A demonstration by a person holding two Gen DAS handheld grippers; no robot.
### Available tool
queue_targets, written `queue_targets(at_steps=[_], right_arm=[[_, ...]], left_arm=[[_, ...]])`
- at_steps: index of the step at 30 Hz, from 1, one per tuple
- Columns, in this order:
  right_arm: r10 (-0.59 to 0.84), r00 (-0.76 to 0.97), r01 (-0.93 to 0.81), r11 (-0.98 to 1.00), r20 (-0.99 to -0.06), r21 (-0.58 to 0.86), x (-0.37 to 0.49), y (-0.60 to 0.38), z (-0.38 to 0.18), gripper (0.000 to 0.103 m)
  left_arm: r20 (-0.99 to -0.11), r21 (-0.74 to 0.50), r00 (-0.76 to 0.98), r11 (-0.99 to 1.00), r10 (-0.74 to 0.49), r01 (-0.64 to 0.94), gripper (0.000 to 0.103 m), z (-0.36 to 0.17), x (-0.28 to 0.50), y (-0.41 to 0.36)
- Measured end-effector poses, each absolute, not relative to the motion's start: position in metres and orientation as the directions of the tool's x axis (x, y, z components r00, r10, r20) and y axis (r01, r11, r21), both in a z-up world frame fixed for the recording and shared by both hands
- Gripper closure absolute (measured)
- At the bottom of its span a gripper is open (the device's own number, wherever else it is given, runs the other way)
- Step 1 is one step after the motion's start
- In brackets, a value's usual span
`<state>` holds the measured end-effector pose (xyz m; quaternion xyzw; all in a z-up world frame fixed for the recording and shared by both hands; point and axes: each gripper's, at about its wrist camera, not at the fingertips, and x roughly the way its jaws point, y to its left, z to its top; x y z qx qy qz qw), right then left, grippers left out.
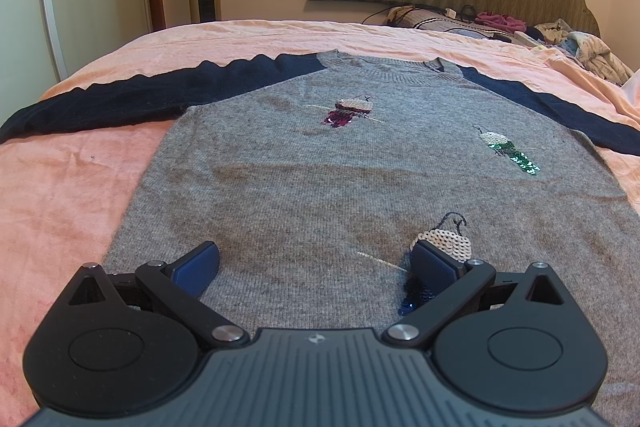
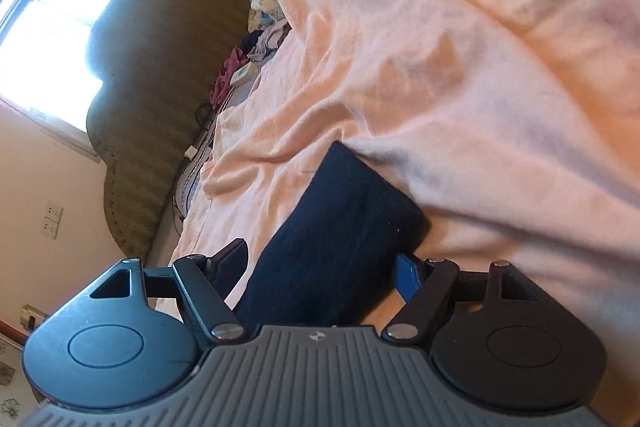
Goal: Fold small clothes
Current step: 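Grasp the navy sleeve with the right tool and fold it across the body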
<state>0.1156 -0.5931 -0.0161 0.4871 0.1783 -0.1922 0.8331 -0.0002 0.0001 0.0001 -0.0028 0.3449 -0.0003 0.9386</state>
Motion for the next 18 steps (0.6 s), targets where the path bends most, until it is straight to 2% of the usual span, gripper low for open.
queue_targets(at_steps=[1, 3, 4, 7, 9, 12, 15, 17, 18], right_arm=[[-0.152, 0.857, 0.501, 0.472, -0.493, 0.725, 0.122, -0.591, -0.017, 0.037], [-0.152, 0.834, 0.531, 0.482, -0.530, 0.697, 0.136, -0.593, -0.013, 0.081], [-0.146, 0.833, 0.533, 0.474, -0.534, 0.701, 0.138, -0.590, -0.011, 0.088], [-0.092, 0.898, 0.409, 0.531, -0.430, 0.742, 0.140, -0.555, 0.015, 0.088], [0.010, 0.931, 0.277, 0.630, -0.364, 0.726, 0.153, -0.504, 0.042, 0.088], [0.199, 0.929, 0.078, 0.719, -0.313, 0.691, 0.173, -0.418, 0.066, 0.088], [0.416, 0.853, -0.083, 0.704, -0.314, 0.706, 0.198, -0.326, 0.065, 0.088], [0.471, 0.806, -0.114, 0.719, -0.359, 0.686, 0.211, -0.280, 0.054, 0.087], [0.476, 0.785, -0.112, 0.739, -0.396, 0.665, 0.216, -0.257, 0.048, 0.082]], left_arm=[[-0.648, -0.006, 0.762, 1.000, -0.003, -0.001, 0.000, 0.000, 0.000, 0.000], [-0.647, -0.006, 0.762, 1.000, -0.003, -0.001, 0.000, 0.000, 0.000, 0.000], [-0.647, -0.006, 0.762, 1.000, -0.003, -0.001, 0.000, 0.000, 0.000, 0.000], [-0.647, -0.007, 0.762, 1.000, -0.004, -0.001, 0.000, 0.000, 0.000, 0.000], [-0.647, -0.007, 0.762, 1.000, -0.003, -0.001, 0.000, 0.000, 0.000, -0.001], [-0.647, -0.007, 0.762, 1.000, -0.004, -0.001, 0.000, 0.000, 0.000, 0.000], [-0.647, -0.008, 0.762, 1.000, -0.004, -0.001, 0.000, 0.000, 0.000, 0.000], [-0.647, -0.009, 0.762, 1.000, -0.005, -0.001, 0.000, 0.000, 0.000, 0.000], [-0.647, -0.010, 0.763, 1.000, -0.005, -0.001, 0.000, 0.000, 0.000, -0.001]])
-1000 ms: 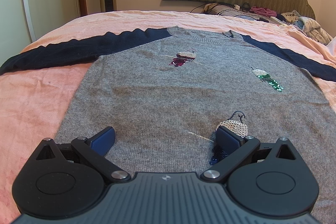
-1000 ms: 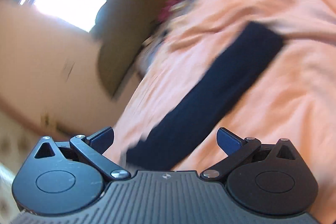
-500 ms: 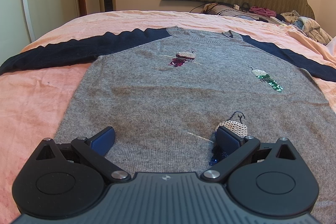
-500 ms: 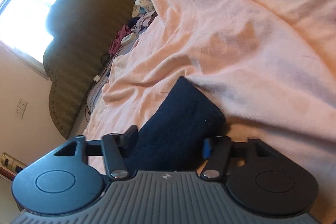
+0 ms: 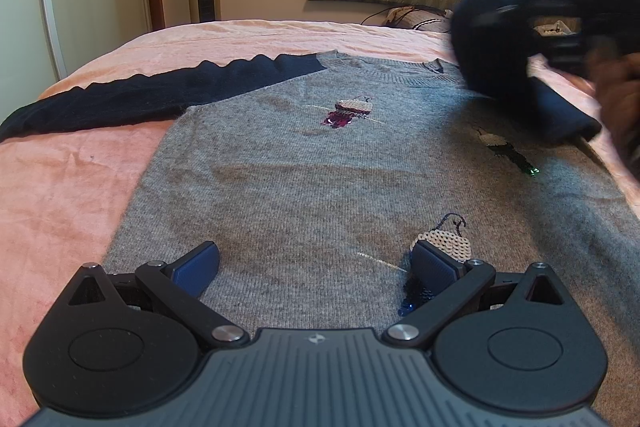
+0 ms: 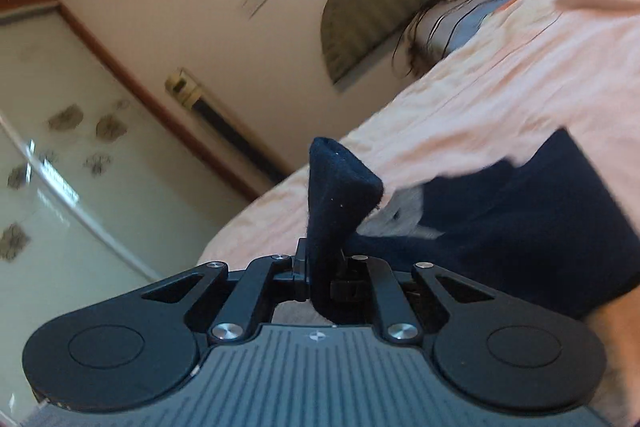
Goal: Fold small clothes
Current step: 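Grasp the navy sleeve with the right tool and fold it across the body, then grasp the other navy sleeve with the left tool and lift it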
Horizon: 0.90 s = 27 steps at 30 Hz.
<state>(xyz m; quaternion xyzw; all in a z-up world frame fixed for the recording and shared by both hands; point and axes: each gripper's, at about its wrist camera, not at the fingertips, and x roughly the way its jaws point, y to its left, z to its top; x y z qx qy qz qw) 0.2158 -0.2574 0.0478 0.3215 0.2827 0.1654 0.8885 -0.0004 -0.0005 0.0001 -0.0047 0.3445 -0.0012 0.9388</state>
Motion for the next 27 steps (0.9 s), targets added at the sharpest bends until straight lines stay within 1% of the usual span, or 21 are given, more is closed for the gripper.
queue_targets(at_steps=[1, 2, 3, 5, 7, 10, 11, 12, 13, 15, 16, 17, 18, 20, 21, 22, 23, 24, 25, 26, 27], right_arm=[[0.481, 0.757, -0.107, 0.758, -0.441, 0.643, 0.220, -0.238, 0.040, 0.075], [0.483, 0.729, -0.093, 0.772, -0.485, 0.629, 0.224, -0.227, 0.034, 0.043], [0.476, 0.720, -0.075, 0.776, -0.505, 0.626, 0.221, -0.222, 0.029, 0.021], [0.490, 0.746, -0.103, 0.755, -0.452, 0.648, 0.198, -0.224, 0.033, 0.023], [0.492, 0.763, -0.121, 0.746, -0.420, 0.655, 0.170, -0.238, 0.036, 0.023], [0.430, 0.809, -0.118, 0.786, -0.401, 0.606, 0.138, -0.270, 0.036, 0.023], [0.404, 0.820, -0.105, 0.804, -0.406, 0.586, 0.131, -0.280, 0.033, 0.020], [0.379, 0.827, -0.090, 0.819, -0.416, 0.567, 0.125, -0.289, 0.025, 0.016], [0.366, 0.830, -0.085, 0.829, -0.421, 0.553, 0.120, -0.294, 0.020, 0.016], [0.345, 0.830, -0.073, 0.846, -0.439, 0.528, 0.115, -0.300, 0.007, 0.015], [0.354, 0.823, -0.056, 0.829, -0.445, 0.556, 0.114, -0.303, 0.005, 0.015], [0.373, 0.829, -0.069, 0.807, -0.416, 0.586, 0.117, -0.305, 0.003, 0.015], [0.380, 0.841, -0.085, 0.795, -0.384, 0.600, 0.116, -0.306, 0.002, 0.011], [0.387, 0.835, -0.082, 0.790, -0.392, 0.608, 0.118, -0.307, 0.000, 0.006], [0.399, 0.827, -0.082, 0.783, -0.396, 0.617, 0.120, -0.308, -0.001, 0.006], [0.404, 0.826, -0.083, 0.776, -0.392, 0.625, 0.121, -0.310, -0.002, 0.006], [0.411, 0.827, -0.088, 0.769, -0.383, 0.634, 0.121, -0.311, -0.004, 0.006], [0.416, 0.827, -0.092, 0.763, -0.378, 0.640, 0.121, -0.312, -0.004, 0.005], [0.419, 0.828, -0.094, 0.758, -0.373, 0.645, 0.121, -0.313, -0.005, 0.005], [0.422, 0.829, -0.096, 0.755, -0.368, 0.649, 0.121, -0.313, -0.005, 0.004], [0.424, 0.828, -0.099, 0.754, -0.367, 0.649, 0.121, -0.313, -0.005, 0.004]], left_arm=[[-0.647, -0.011, 0.763, 1.000, -0.006, -0.001, 0.000, 0.001, -0.002, 0.000], [-0.646, -0.011, 0.763, 1.000, -0.007, 0.000, 0.000, 0.001, -0.002, 0.000], [-0.646, -0.013, 0.763, 1.000, -0.008, 0.000, 0.000, 0.001, -0.001, -0.001], [-0.644, -0.019, 0.765, 1.000, -0.013, 0.002, 0.000, 0.001, -0.002, 0.000], [-0.640, -0.035, 0.768, 0.999, -0.023, 0.001, 0.000, 0.002, -0.003, 0.001], [-0.630, -0.073, 0.775, 0.997, -0.047, 0.001, 0.000, 0.003, -0.005, 0.007], [-0.624, -0.093, 0.779, 0.996, -0.060, 0.002, 0.000, 0.004, -0.006, 0.011], [-0.618, -0.132, 0.782, 0.991, -0.082, 0.000, 0.000, 0.005, -0.007, 0.015], [-0.622, -0.174, 0.776, 0.985, -0.107, -0.004, 0.000, 0.009, -0.004, 0.019], [-0.601, -0.313, 0.765, 0.949, -0.231, 0.041, 0.000, 0.020, 0.008, 0.030], [-0.581, -0.398, 0.756, 0.916, -0.301, 0.059, 0.000, 0.027, 0.017, 0.035], [-0.559, -0.477, 0.747, 0.876, -0.360, 0.065, 0.000, 0.034, 0.028, 0.039], [-0.543, -0.534, 0.736, 0.843, -0.404, 0.068, 0.000, 0.038, 0.041, 0.041], [-0.525, -0.598, 0.710, 0.797, -0.469, 0.085, 0.000, 0.038, 0.073, 0.040], [-0.540, -0.602, 0.692, 0.795, -0.478, 0.079, 0.000, 0.033, 0.089, 0.037], [-0.585, -0.590, 0.667, 0.806, -0.461, 0.040, 0.000, 0.025, 0.107, 0.033], [-0.623, -0.582, 0.641, 0.813, -0.449, 0.004, 0.004, 0.018, 0.120, 0.029], [-0.637, -0.578, 0.630, 0.816, -0.444, -0.010, 0.008, 0.011, 0.130, 0.025], [-0.626, -0.561, 0.652, 0.828, -0.428, 0.005, 0.009, 0.012, 0.133, 0.018], [-0.634, -0.541, 0.648, 0.841, -0.421, 0.017, 0.025, 0.013, 0.137, 0.010], [-0.651, -0.521, 0.632, 0.853, -0.421, 0.031, 0.059, 0.013, 0.142, 0.002]])
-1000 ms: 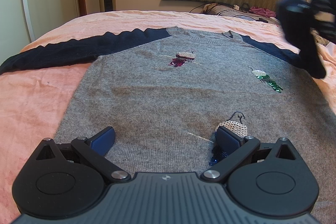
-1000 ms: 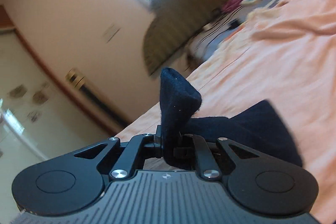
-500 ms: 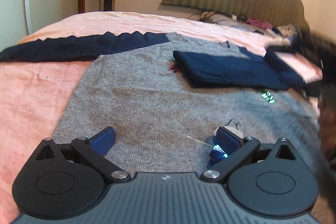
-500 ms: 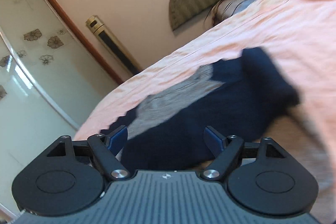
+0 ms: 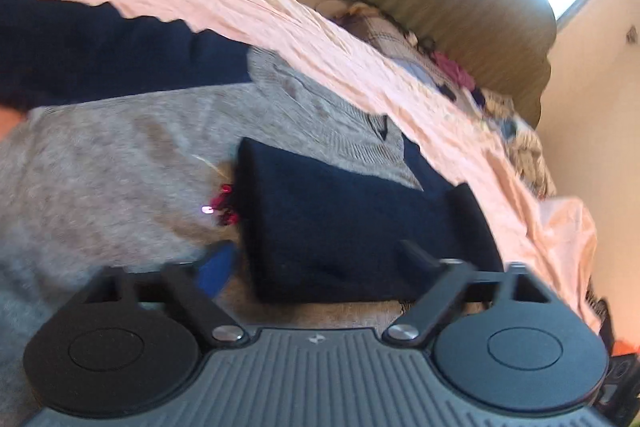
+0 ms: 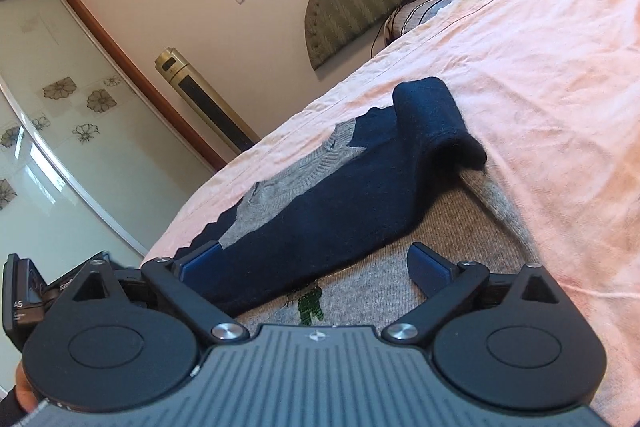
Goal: Fold small clothes
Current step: 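Grasp the other navy sleeve with the left tool and lift it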
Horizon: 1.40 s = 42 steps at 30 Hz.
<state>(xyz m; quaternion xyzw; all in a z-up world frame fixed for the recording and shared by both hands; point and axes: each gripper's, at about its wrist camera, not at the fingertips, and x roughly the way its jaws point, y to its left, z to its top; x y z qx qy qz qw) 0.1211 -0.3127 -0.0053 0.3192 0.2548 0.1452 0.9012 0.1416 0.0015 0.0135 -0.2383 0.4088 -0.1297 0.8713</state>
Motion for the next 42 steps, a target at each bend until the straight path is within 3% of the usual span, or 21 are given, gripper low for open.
queue_targets(at_steps=[2, 5, 9, 12, 14, 16, 18, 20, 22, 24, 27, 30, 31, 33, 35, 38, 42], right_arm=[[0.429, 0.826, -0.105, 0.755, -0.366, 0.647, 0.122, -0.312, -0.006, 0.002], [0.435, 0.825, -0.110, 0.750, -0.361, 0.652, 0.122, -0.313, -0.006, 0.002], [0.438, 0.824, -0.111, 0.748, -0.360, 0.655, 0.122, -0.314, -0.007, 0.002], [0.440, 0.821, -0.114, 0.750, -0.363, 0.651, 0.122, -0.313, -0.007, 0.001], [0.440, 0.820, -0.115, 0.752, -0.365, 0.649, 0.122, -0.312, -0.007, 0.000], [0.439, 0.821, -0.114, 0.753, -0.366, 0.648, 0.121, -0.312, -0.007, 0.000], [0.417, 0.831, -0.096, 0.759, -0.368, 0.644, 0.117, -0.313, -0.001, 0.003], [0.403, 0.854, -0.122, 0.770, -0.329, 0.626, 0.113, -0.313, 0.015, 0.002], [0.372, 0.884, -0.146, 0.796, -0.284, 0.587, 0.122, -0.312, 0.039, 0.000], [0.334, 0.892, -0.140, 0.845, -0.304, 0.516, 0.149, -0.306, 0.055, 0.000], [0.275, 0.833, -0.081, 0.919, -0.480, 0.386, 0.224, -0.293, 0.050, 0.000], [0.170, 0.748, -0.041, 0.977, -0.641, 0.211, 0.271, -0.278, 0.019, 0.000], [0.128, 0.724, -0.048, 0.990, -0.678, 0.135, 0.277, -0.273, 0.006, 0.001], [0.094, 0.753, -0.106, 0.994, -0.651, 0.020, 0.269, -0.263, -0.006, 0.000], [0.115, 0.756, -0.093, 0.993, -0.645, 0.069, 0.270, -0.269, -0.007, 0.000], [0.088, 0.753, -0.097, 0.995, -0.653, 0.022, 0.270, -0.262, -0.006, 0.000], [0.088, 0.757, -0.096, 0.995, -0.647, 0.023, 0.268, -0.262, -0.005, 0.000]], left_arm=[[-0.704, -0.431, 0.613, 0.902, -0.359, 0.033, 0.092, 0.009, 0.150, -0.017], [-0.701, -0.323, 0.657, 0.945, -0.277, 0.053, 0.093, 0.019, 0.150, -0.031], [-0.635, -0.245, 0.748, 0.969, -0.194, 0.043, 0.094, 0.046, 0.139, -0.018], [-0.678, -0.167, 0.723, 0.985, -0.136, 0.029, 0.094, 0.037, 0.140, -0.005], [-0.717, -0.128, 0.686, 0.991, -0.123, 0.044, 0.090, 0.022, 0.139, 0.000], [-0.681, -0.118, 0.725, 0.992, -0.108, 0.037, 0.076, 0.022, 0.126, 0.004], [-0.647, -0.093, 0.761, 0.995, -0.042, -0.024, 0.037, 0.030, 0.113, 0.009], [-0.544, -0.138, 0.837, 0.990, -0.052, -0.029, 0.029, 0.041, 0.098, 0.016], [-0.471, -0.192, 0.874, 0.981, -0.123, 0.034, 0.029, 0.049, 0.095, 0.019], [-0.473, -0.202, 0.867, 0.977, -0.158, 0.068, 0.029, 0.052, 0.106, 0.012], [-0.554, -0.245, 0.803, 0.965, -0.221, 0.096, 0.029, 0.038, 0.138, -0.001], [-0.646, -0.232, 0.738, 0.971, -0.195, 0.054, 0.029, 0.012, 0.162, -0.002], [-0.623, -0.194, 0.761, 0.978, -0.184, 0.078, 0.030, 0.006, 0.159, -0.001], [-0.614, -0.101, 0.774, 0.988, -0.152, 0.114, 0.030, -0.002, 0.155, -0.003], [-0.620, -0.083, 0.771, 0.990, -0.142, 0.116, 0.029, -0.001, 0.156, -0.004], [-0.615, -0.044, 0.779, 0.992, -0.120, 0.118, 0.028, 0.004, 0.151, -0.005], [-0.528, -0.154, 0.843, 0.988, -0.106, 0.028, 0.028, 0.021, 0.119, 0.048]])
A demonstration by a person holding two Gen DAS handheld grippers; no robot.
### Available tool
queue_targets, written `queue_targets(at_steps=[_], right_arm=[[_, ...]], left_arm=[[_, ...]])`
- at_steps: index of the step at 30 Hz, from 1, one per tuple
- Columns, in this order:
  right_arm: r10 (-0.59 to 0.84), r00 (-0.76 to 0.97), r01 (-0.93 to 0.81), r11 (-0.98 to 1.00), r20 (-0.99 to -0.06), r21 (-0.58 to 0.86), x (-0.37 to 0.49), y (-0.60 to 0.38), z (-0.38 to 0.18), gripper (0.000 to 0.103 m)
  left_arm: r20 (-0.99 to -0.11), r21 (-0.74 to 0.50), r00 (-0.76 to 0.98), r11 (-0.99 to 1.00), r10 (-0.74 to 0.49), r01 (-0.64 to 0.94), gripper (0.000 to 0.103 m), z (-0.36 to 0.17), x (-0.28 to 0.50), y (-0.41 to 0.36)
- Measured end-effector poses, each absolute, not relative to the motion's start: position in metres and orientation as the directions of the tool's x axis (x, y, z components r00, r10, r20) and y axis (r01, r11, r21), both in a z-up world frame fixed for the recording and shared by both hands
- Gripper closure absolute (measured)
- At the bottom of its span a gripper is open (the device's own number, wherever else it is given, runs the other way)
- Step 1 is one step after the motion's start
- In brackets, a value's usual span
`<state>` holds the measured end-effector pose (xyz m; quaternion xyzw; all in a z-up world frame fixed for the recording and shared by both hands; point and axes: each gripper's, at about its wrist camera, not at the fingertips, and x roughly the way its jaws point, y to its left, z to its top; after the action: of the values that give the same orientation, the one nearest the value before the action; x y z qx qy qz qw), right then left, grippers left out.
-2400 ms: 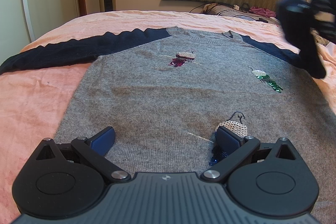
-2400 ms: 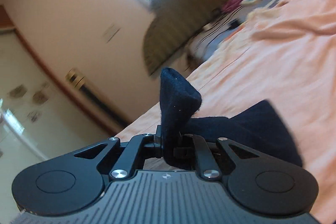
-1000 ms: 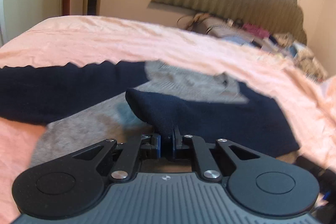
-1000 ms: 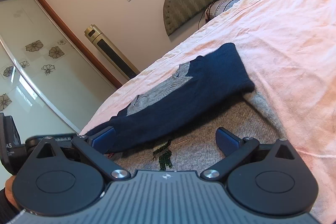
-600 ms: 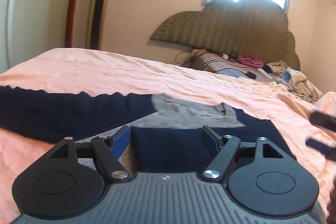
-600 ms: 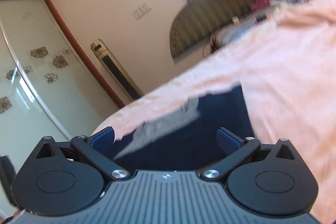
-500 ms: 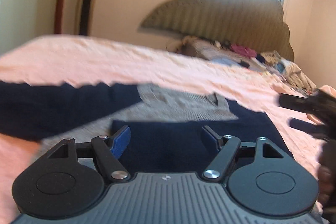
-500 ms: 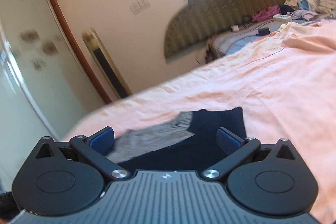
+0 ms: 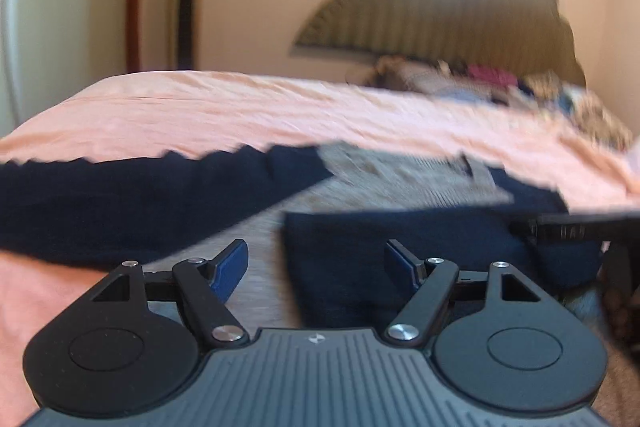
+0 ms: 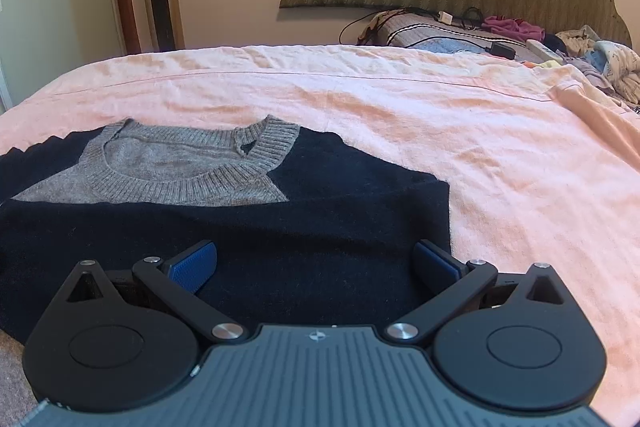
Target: Fold small clothes
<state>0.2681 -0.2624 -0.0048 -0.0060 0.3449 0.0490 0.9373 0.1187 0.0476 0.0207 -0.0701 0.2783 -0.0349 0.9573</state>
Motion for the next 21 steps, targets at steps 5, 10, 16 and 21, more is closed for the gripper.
queue_targets(at_steps=[5, 10, 16, 21], right_arm=[[0.090, 0.759, -0.096, 0.995, -0.645, 0.026, 0.268, -0.264, -0.004, 0.000], [0.088, 0.760, -0.095, 0.995, -0.644, 0.024, 0.268, -0.265, -0.004, 0.000], [0.088, 0.761, -0.096, 0.995, -0.643, 0.023, 0.268, -0.264, -0.004, 0.000], [0.089, 0.761, -0.096, 0.995, -0.643, 0.024, 0.268, -0.264, -0.004, 0.000]], left_arm=[[-0.495, -0.407, 0.867, 0.865, 0.064, -0.295, 0.024, 0.029, 0.098, 0.192], [-0.541, -0.667, 0.822, 0.504, 0.179, -0.549, 0.024, 0.005, 0.093, 0.327], [-0.491, -0.722, 0.850, 0.456, 0.192, -0.520, 0.025, -0.003, 0.110, 0.351], [-0.571, -0.534, 0.767, 0.576, 0.294, -0.618, 0.089, 0.002, 0.136, 0.345]])
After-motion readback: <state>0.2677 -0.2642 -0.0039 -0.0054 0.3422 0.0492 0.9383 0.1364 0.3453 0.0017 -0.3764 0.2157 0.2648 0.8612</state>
